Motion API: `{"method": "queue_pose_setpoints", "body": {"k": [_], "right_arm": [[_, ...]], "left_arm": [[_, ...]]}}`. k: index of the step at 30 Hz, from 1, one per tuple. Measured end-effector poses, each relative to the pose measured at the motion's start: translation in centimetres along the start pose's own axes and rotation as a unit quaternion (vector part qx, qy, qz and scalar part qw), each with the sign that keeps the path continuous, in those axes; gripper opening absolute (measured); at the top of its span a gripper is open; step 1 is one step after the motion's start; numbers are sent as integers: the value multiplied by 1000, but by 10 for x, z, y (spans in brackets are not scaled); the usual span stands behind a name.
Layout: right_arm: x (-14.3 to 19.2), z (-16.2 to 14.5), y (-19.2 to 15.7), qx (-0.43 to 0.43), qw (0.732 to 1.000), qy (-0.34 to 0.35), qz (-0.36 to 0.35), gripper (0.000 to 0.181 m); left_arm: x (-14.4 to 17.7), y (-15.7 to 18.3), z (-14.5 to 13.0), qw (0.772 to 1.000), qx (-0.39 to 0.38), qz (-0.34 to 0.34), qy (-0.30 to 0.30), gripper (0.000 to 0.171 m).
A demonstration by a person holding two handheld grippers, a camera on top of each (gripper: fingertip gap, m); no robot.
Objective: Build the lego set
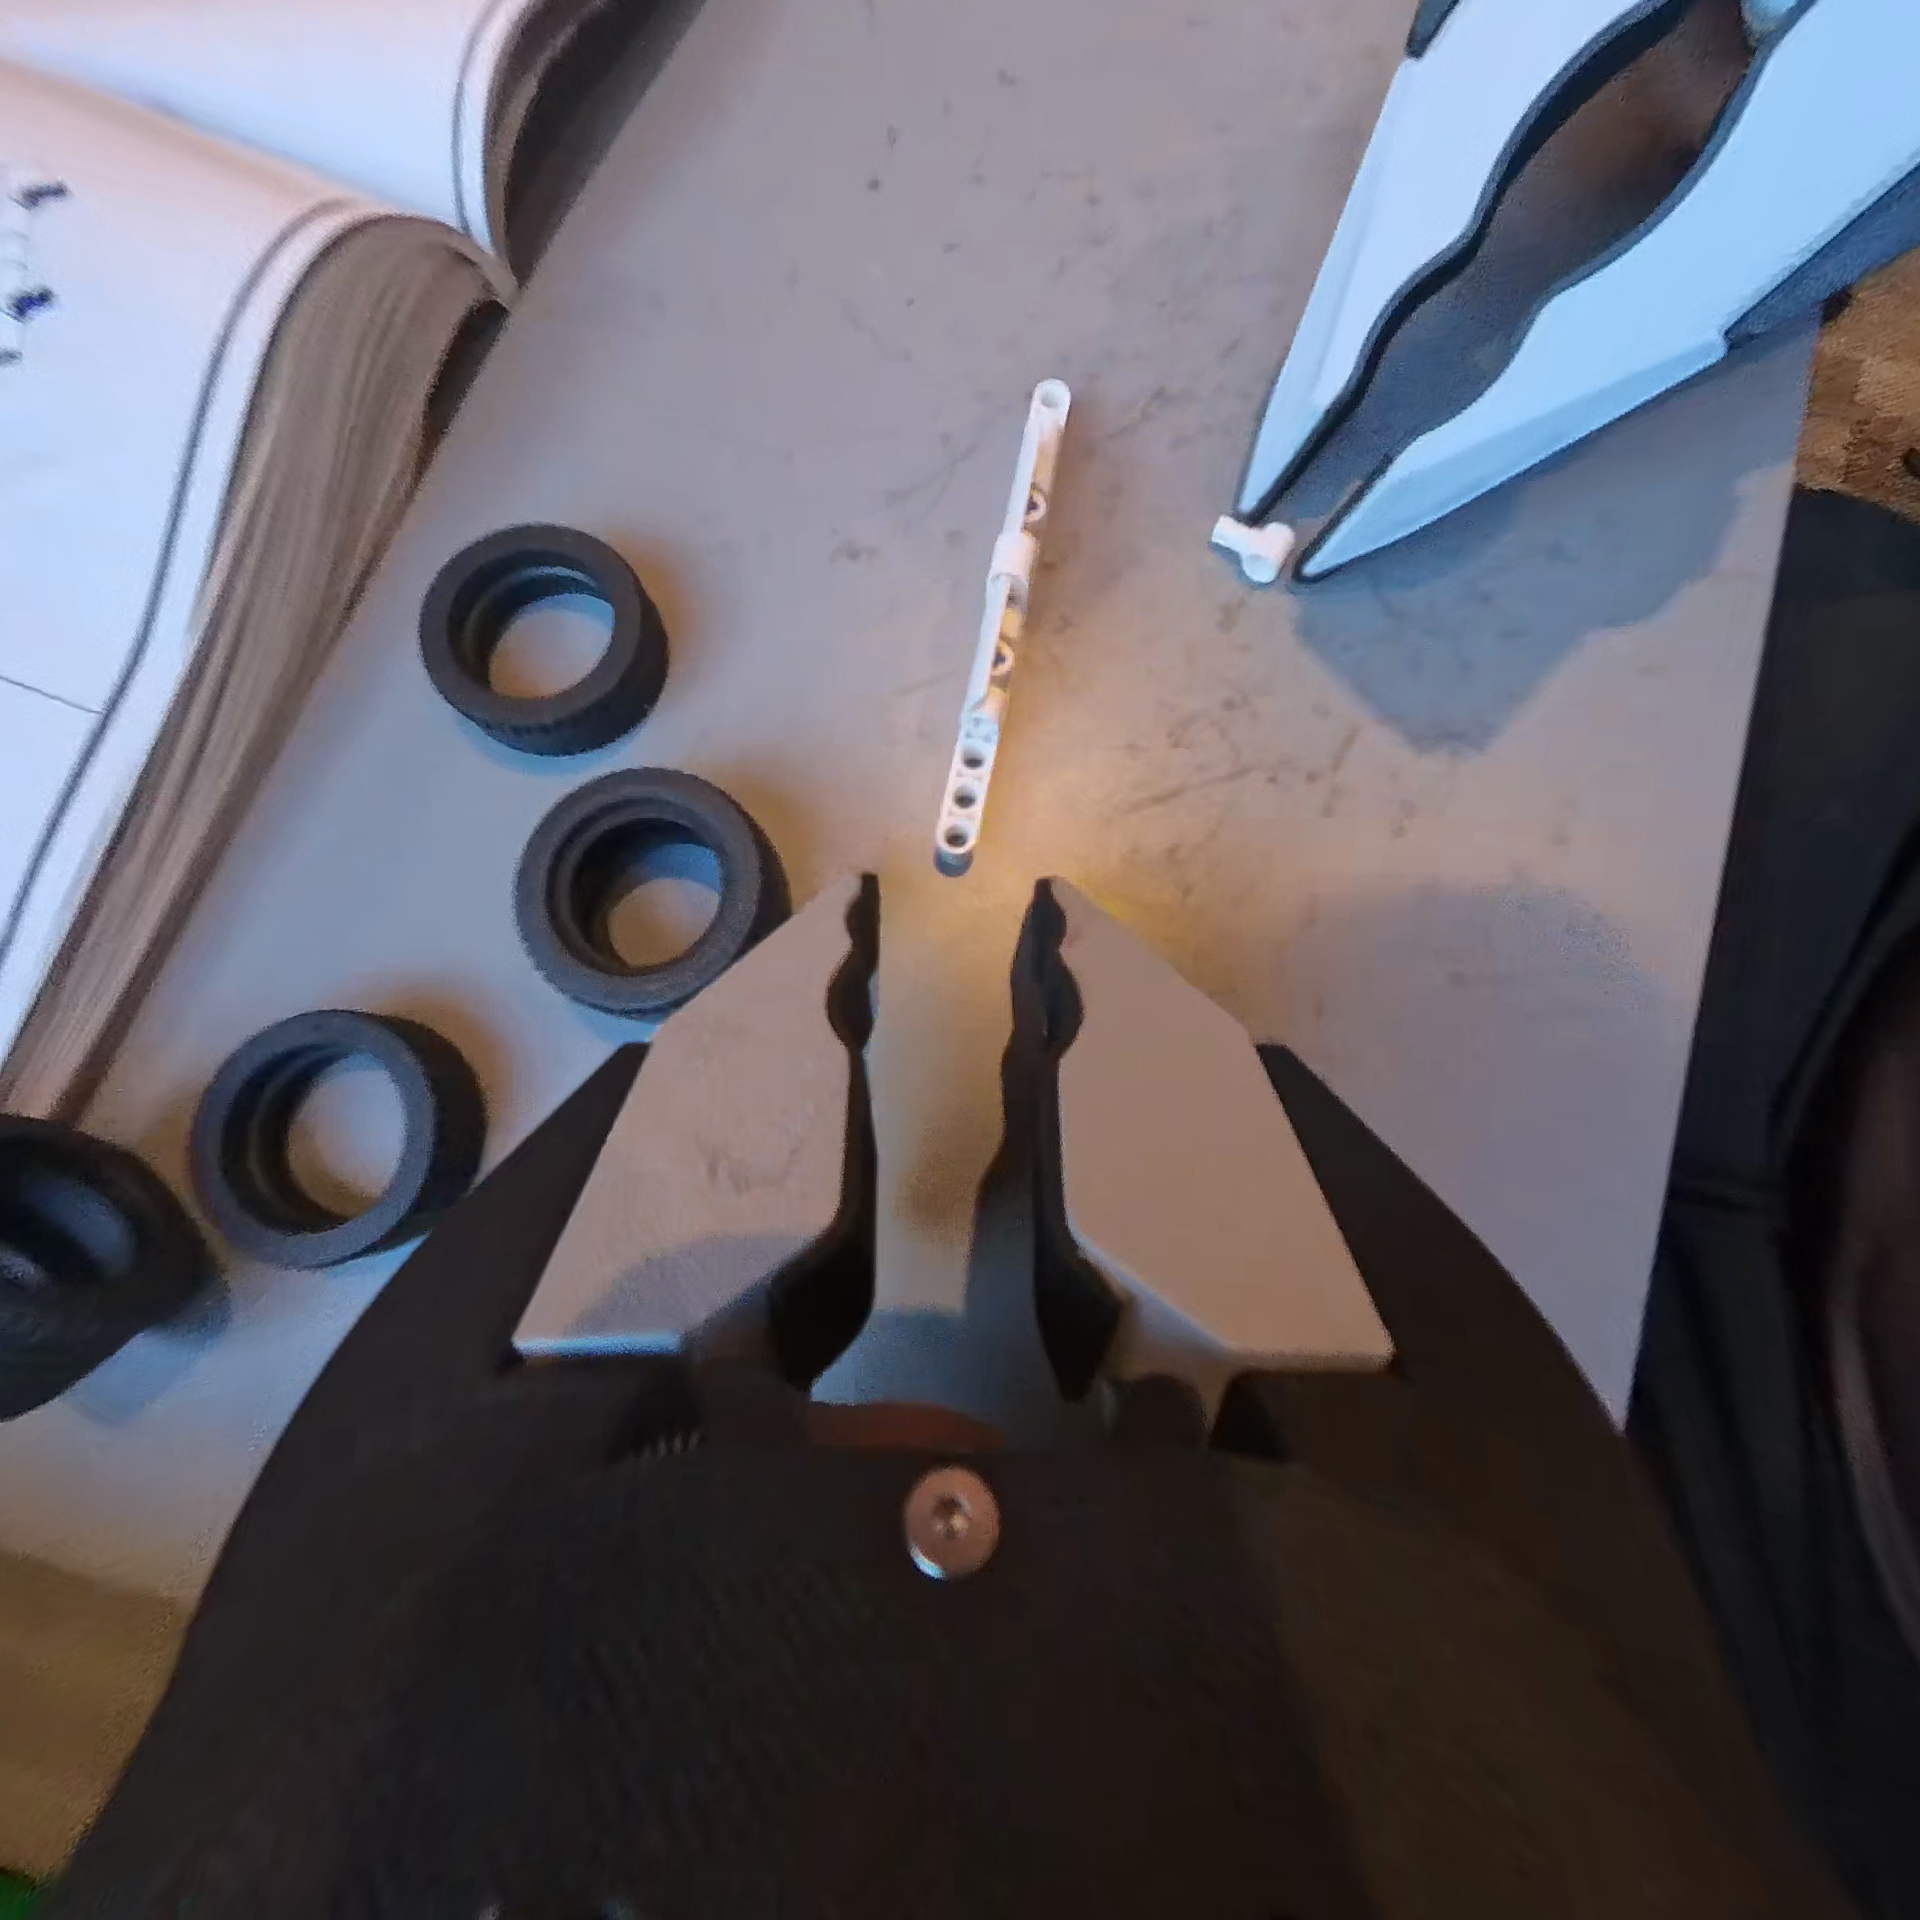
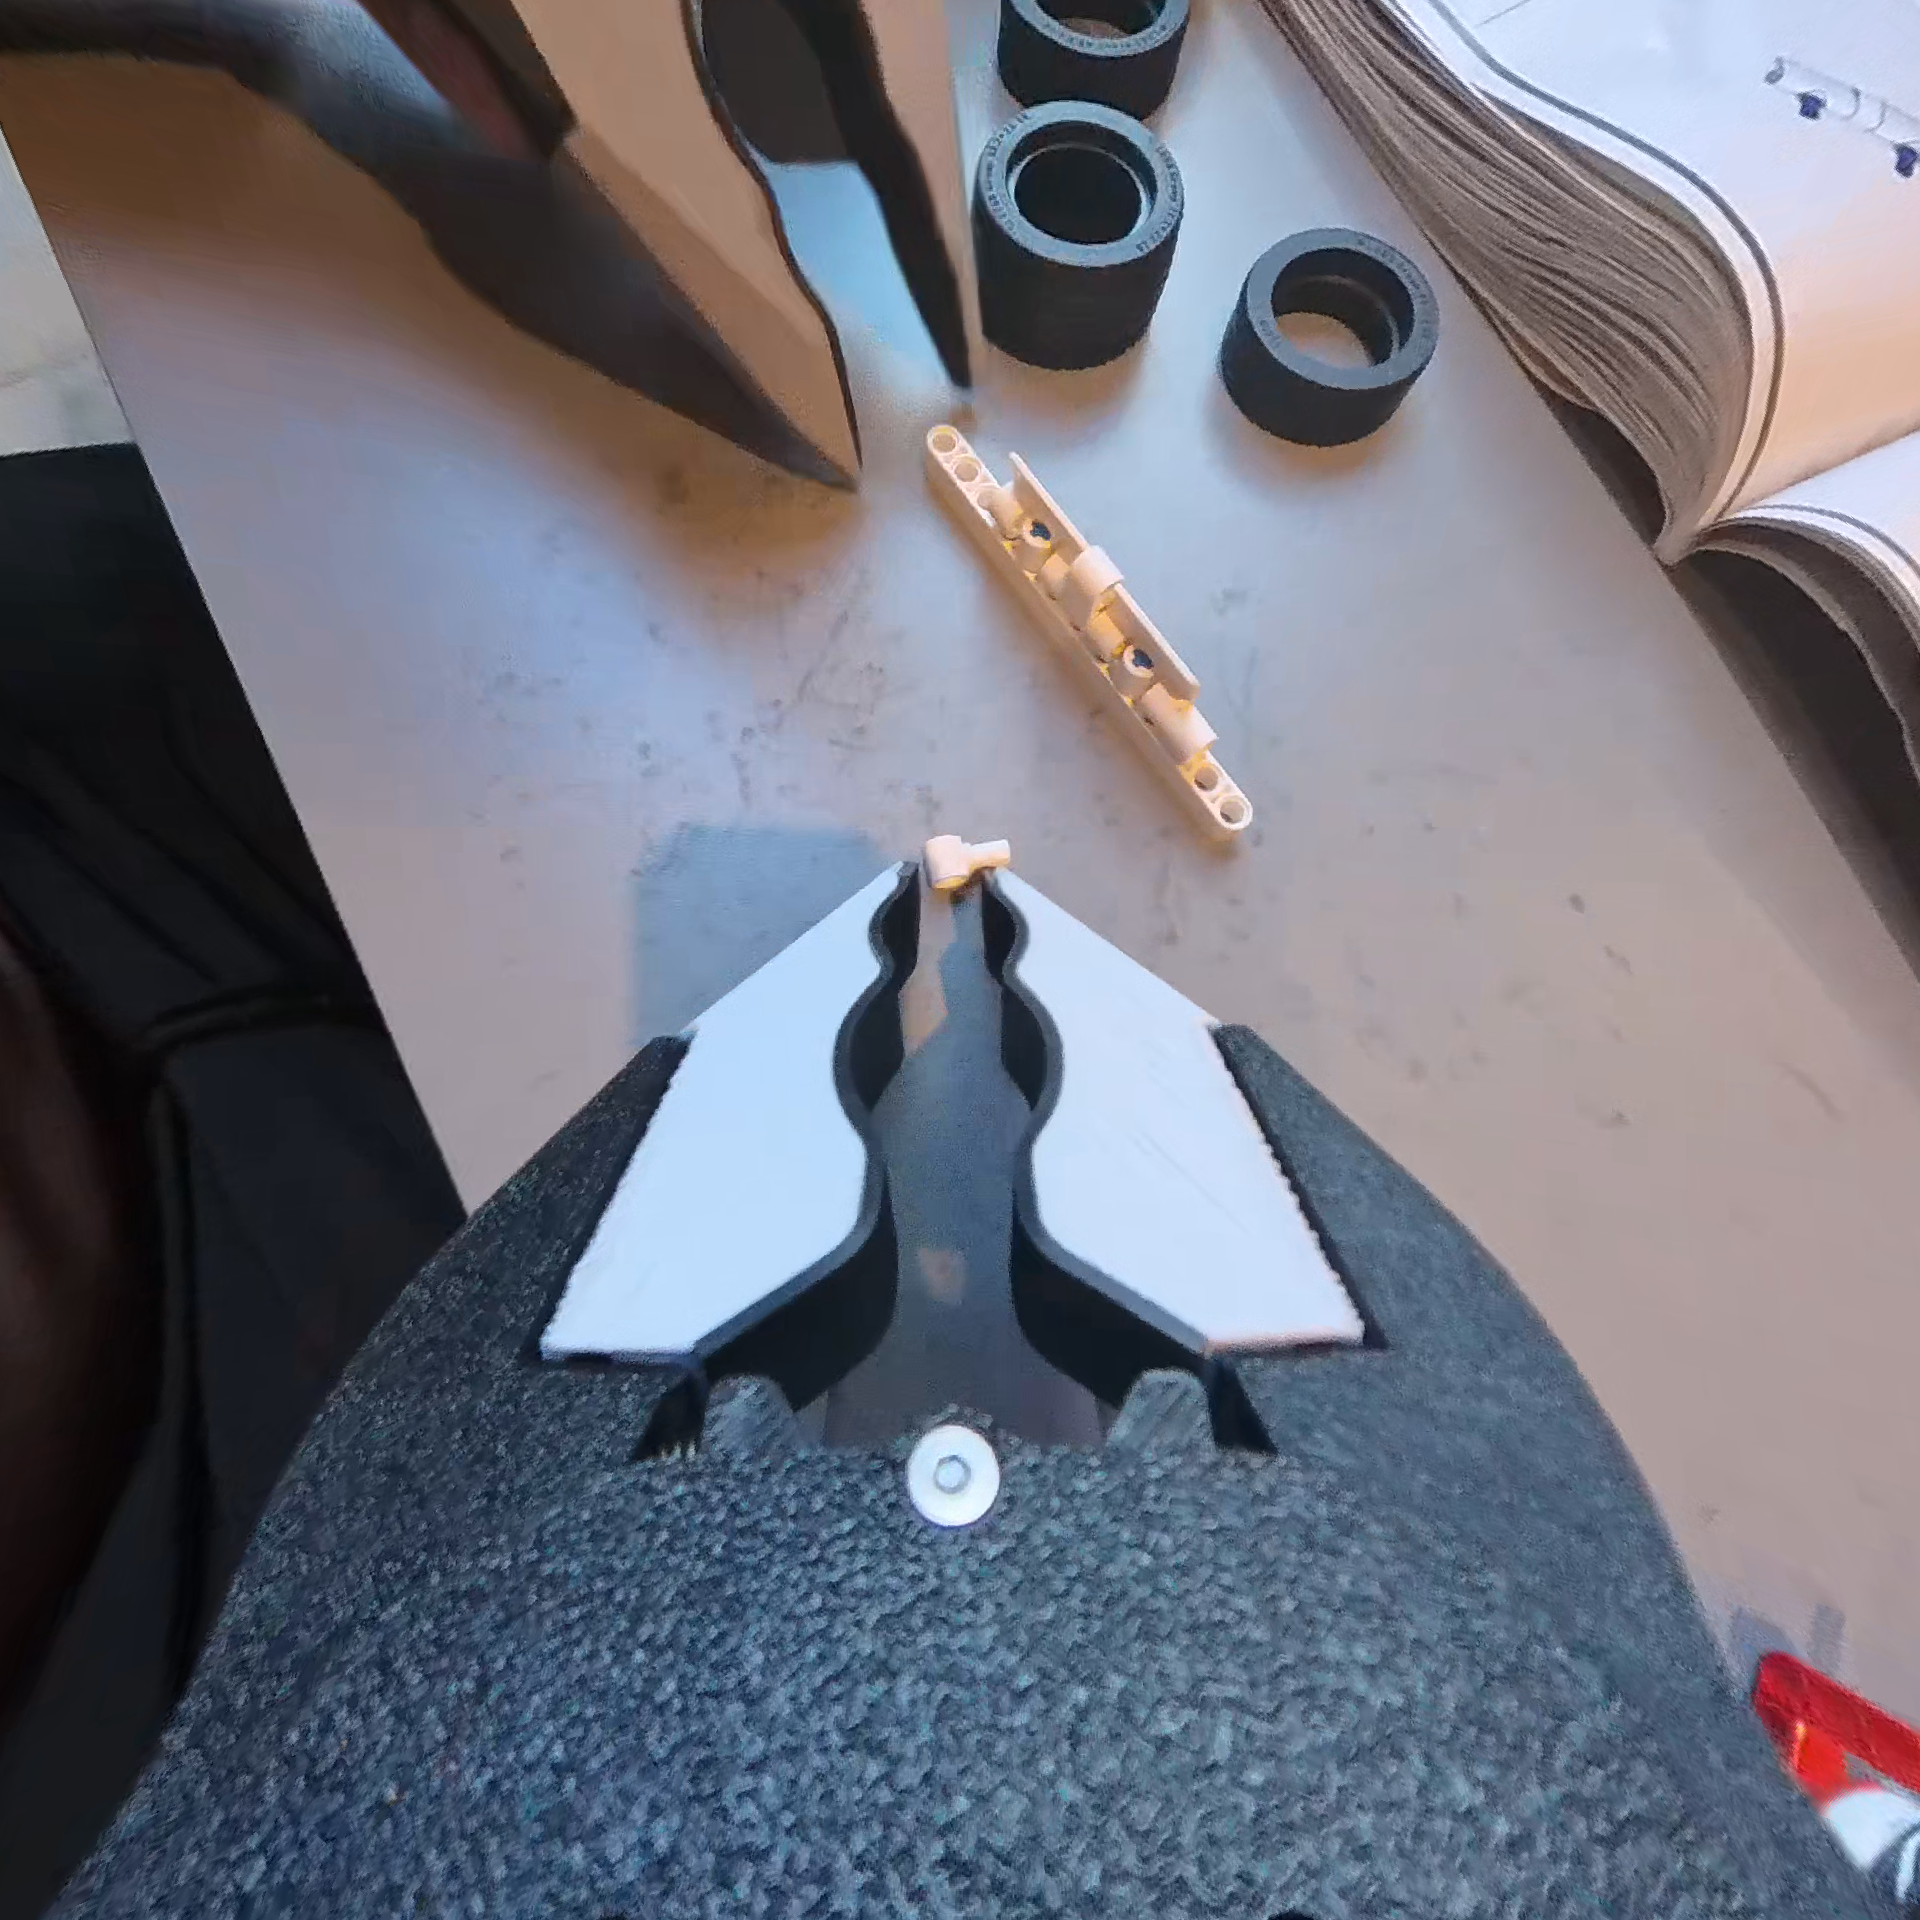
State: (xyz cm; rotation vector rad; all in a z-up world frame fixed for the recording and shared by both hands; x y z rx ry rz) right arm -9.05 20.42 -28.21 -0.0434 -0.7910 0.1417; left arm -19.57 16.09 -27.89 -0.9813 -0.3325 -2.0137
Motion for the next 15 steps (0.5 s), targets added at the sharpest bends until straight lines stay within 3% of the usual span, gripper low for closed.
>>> {"method": "queue_pose_setpoints", "body": {"k": [7,15], "right_arm": [[-1,1,0,-5,1000,6,20,8],[25,-10,2,-13,999,26,22,7]], "left_arm": [[-25,9,25,1000,-7,-6,23,5],[-30,21,34,999,-4,8,37,24]]}}
Point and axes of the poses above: each gripper's, where its closed fingertips meet, x back along the fingers, z out of its top, y = z × x across the jaws, the point moved 2 cm from there along x, back along the fingers, and after that the axes turned 11 degrees about -x, right-handed, at the moved point
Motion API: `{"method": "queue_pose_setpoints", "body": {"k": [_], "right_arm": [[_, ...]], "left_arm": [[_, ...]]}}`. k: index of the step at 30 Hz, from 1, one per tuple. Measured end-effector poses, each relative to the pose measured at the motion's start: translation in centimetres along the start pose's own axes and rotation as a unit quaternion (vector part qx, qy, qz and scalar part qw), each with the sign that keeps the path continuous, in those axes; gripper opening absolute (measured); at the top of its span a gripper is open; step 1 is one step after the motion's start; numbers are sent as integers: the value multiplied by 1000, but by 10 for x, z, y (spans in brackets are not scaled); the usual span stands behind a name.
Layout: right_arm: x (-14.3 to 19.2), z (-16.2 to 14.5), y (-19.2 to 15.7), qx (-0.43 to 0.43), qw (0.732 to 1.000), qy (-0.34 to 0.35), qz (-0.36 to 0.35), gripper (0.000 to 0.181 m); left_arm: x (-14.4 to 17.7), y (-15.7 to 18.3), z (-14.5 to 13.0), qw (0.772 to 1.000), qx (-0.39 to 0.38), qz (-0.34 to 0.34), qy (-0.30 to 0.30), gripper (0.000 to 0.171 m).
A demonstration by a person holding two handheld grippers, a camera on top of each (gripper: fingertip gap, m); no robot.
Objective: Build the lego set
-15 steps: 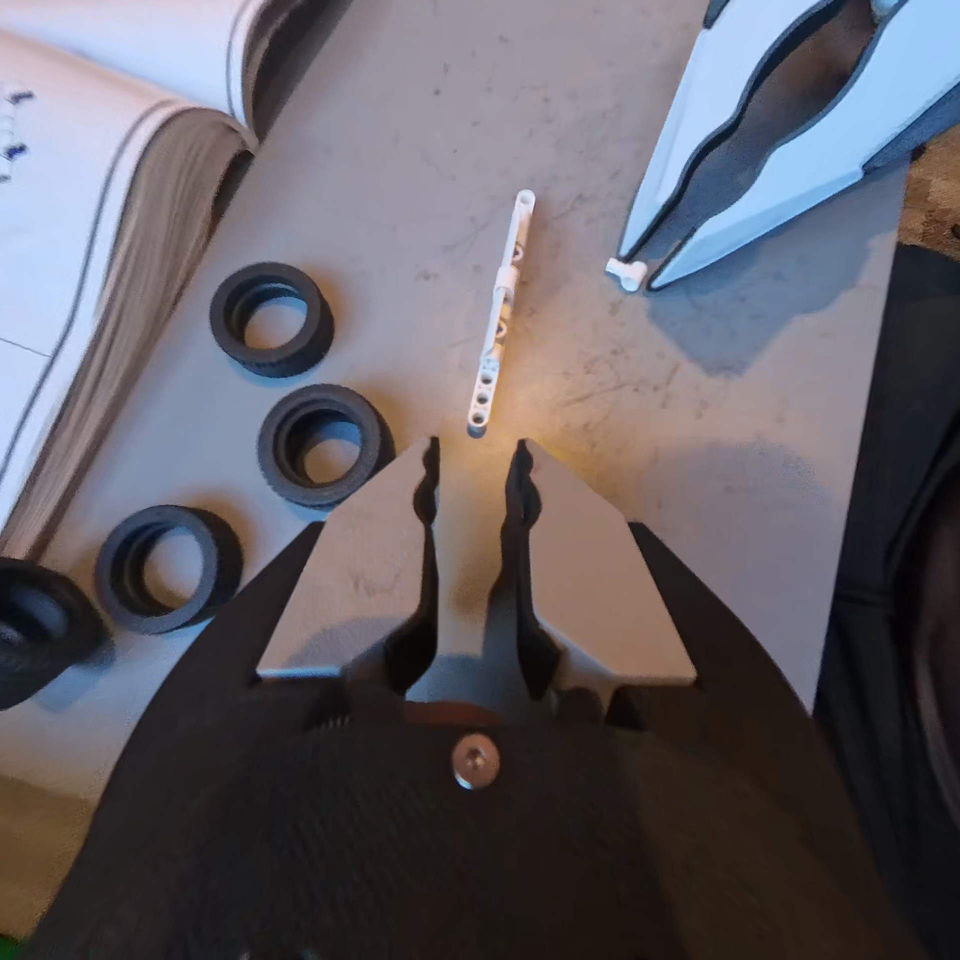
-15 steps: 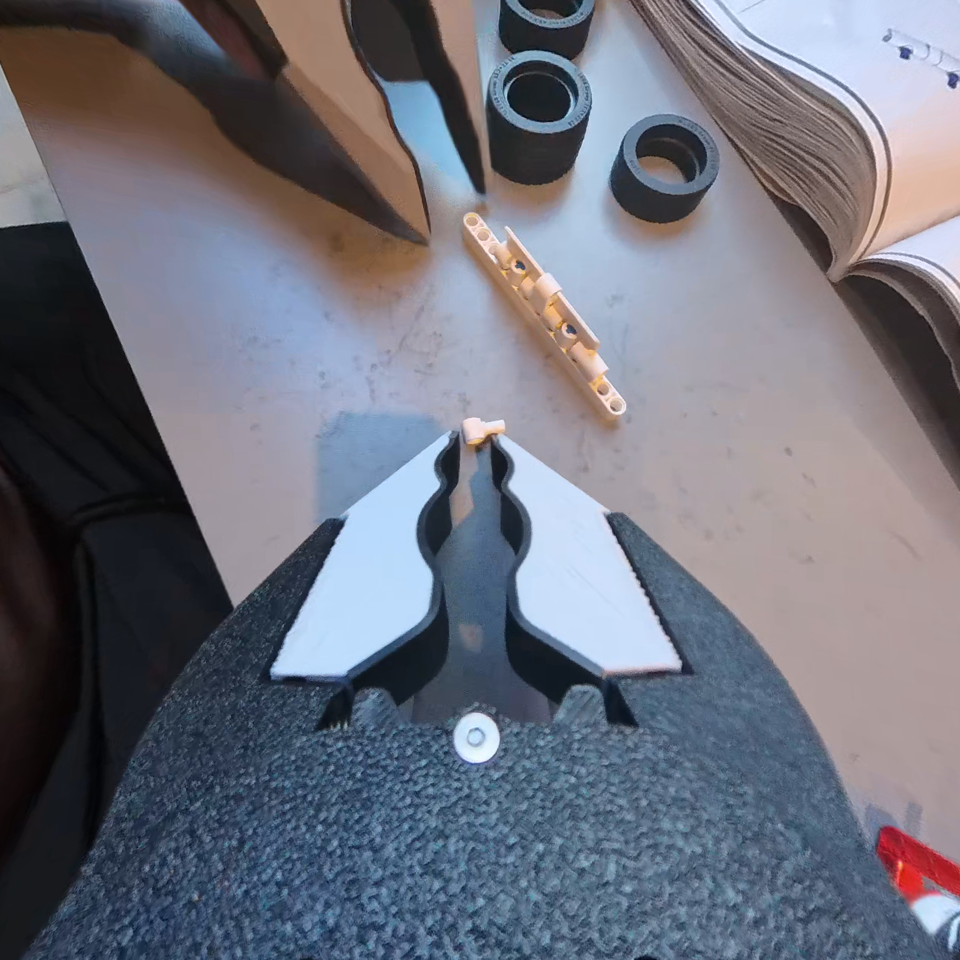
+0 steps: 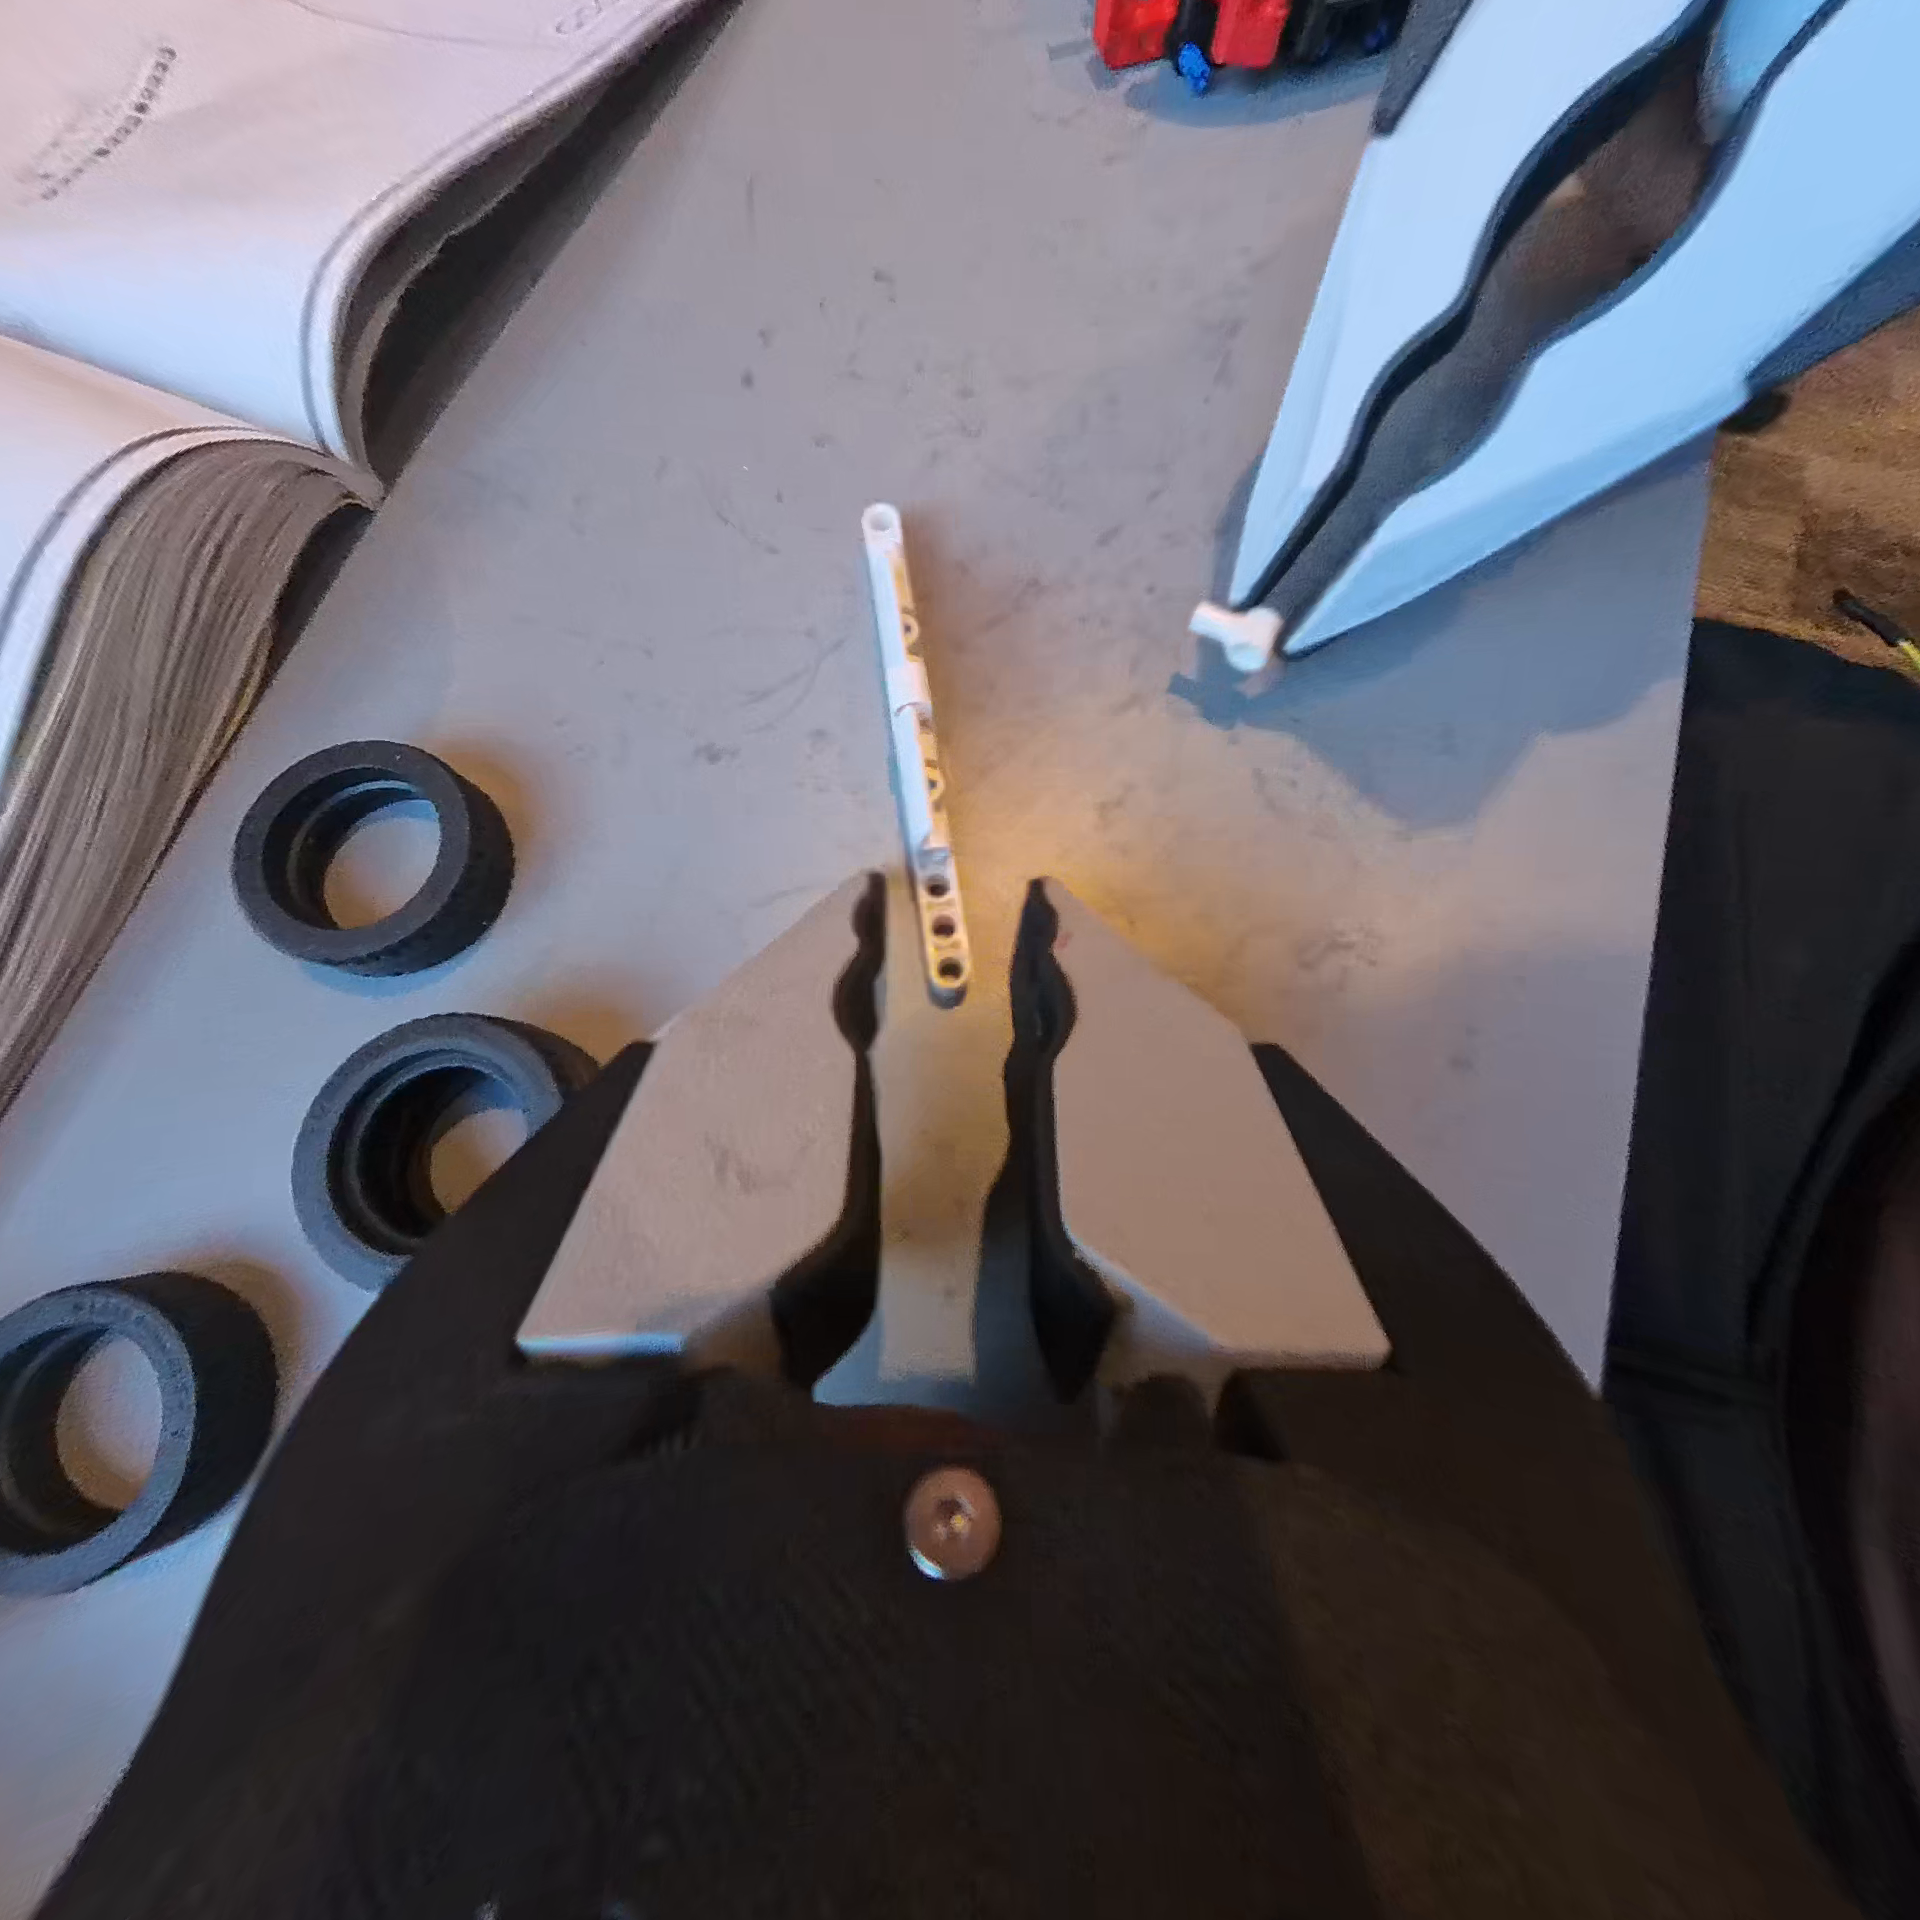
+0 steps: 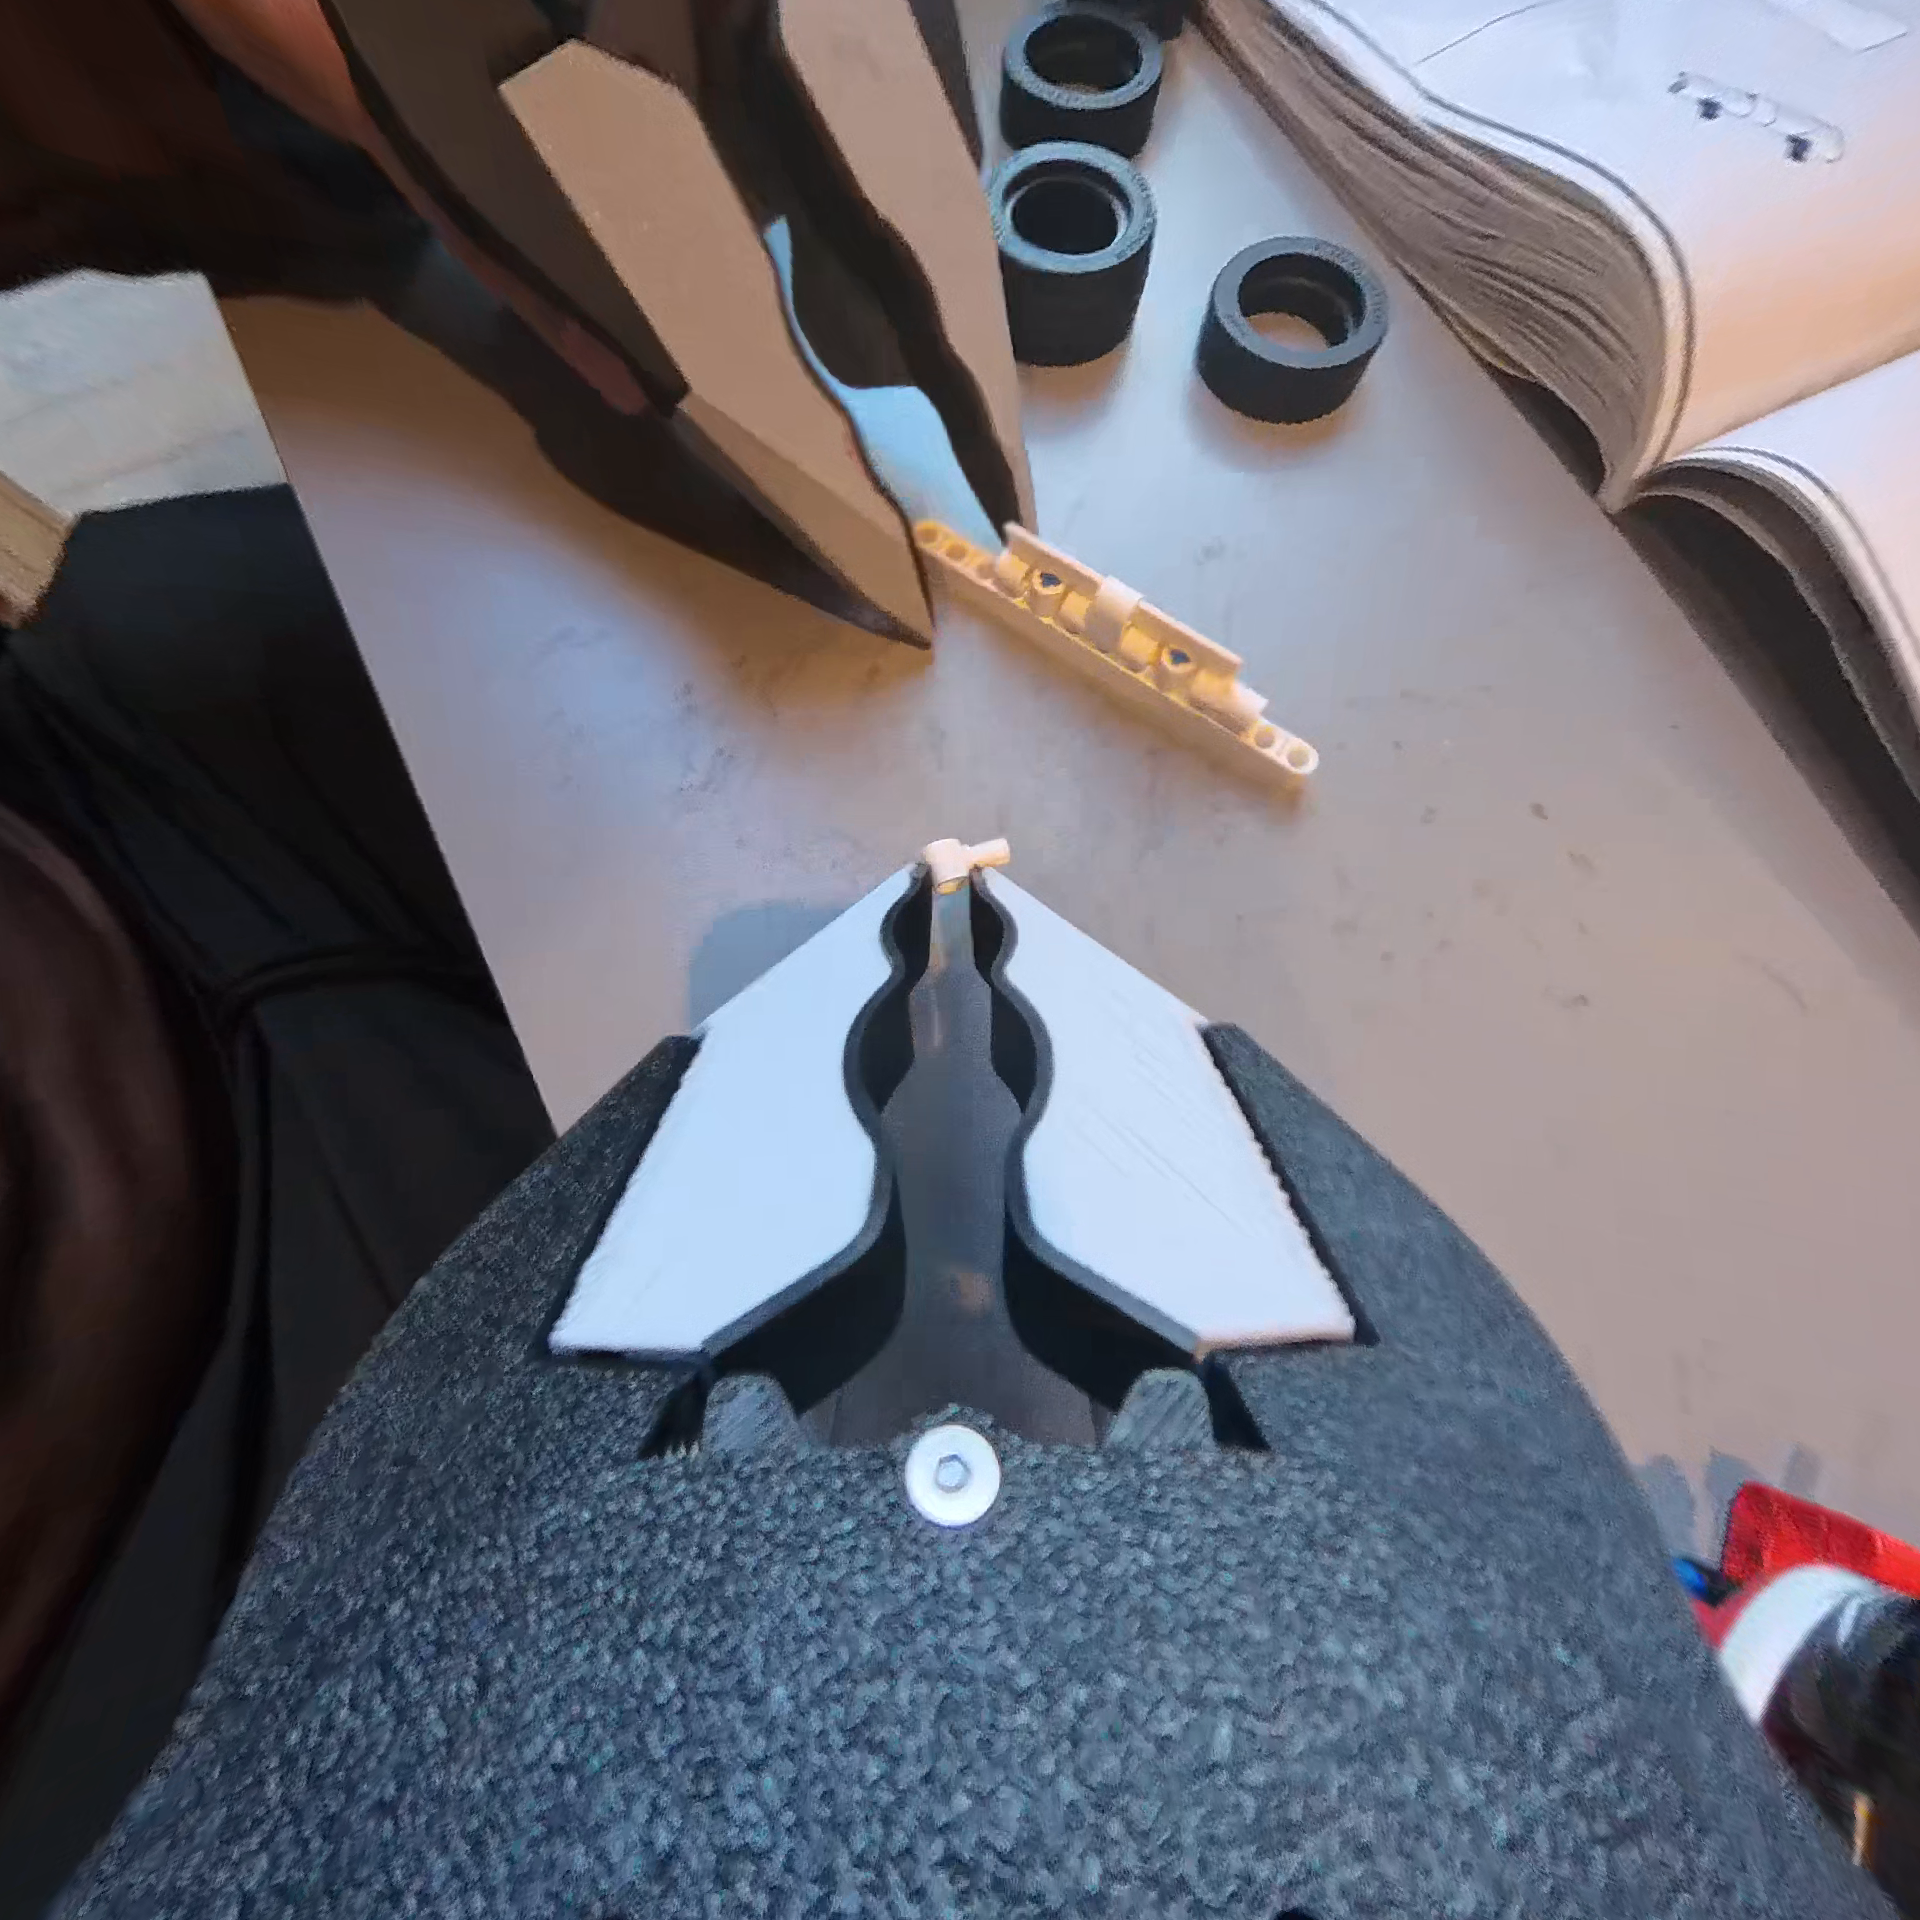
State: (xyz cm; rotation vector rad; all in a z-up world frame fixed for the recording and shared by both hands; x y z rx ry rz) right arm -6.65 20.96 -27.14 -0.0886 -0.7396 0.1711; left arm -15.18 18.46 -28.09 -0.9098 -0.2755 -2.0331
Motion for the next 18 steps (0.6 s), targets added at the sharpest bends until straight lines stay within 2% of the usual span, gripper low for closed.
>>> {"method": "queue_pose_setpoints", "body": {"k": [2,6,10,12,16,18], "right_arm": [[8,4,2,-23,999,19,9,7],[20,20,-1,-57,994,82,34,7],[29,21,3,-61,990,123,34,7],[34,20,3,-65,986,145,47,7],[42,27,9,-83,978,183,64,7],[40,30,13,-92,976,184,76,7]], "left_arm": [[6,-4,4,1000,0,24,19,34],[20,-8,1,998,-24,53,38,42],[28,-5,-7,997,-34,62,41,47],[29,-2,-6,997,-40,53,50,46],[14,3,-15,1000,-15,-13,3,49],[12,-1,-12,1000,1,-19,6,46]]}}
Point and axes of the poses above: each gripper's, where its closed fingertips meet, x back along the fingers, z out of its top, y = z × x across the jaws, the point moved 2 cm from there along x, back along the fingers, and after that the axes turned 11 degrees about -x, right-handed, at the moved point
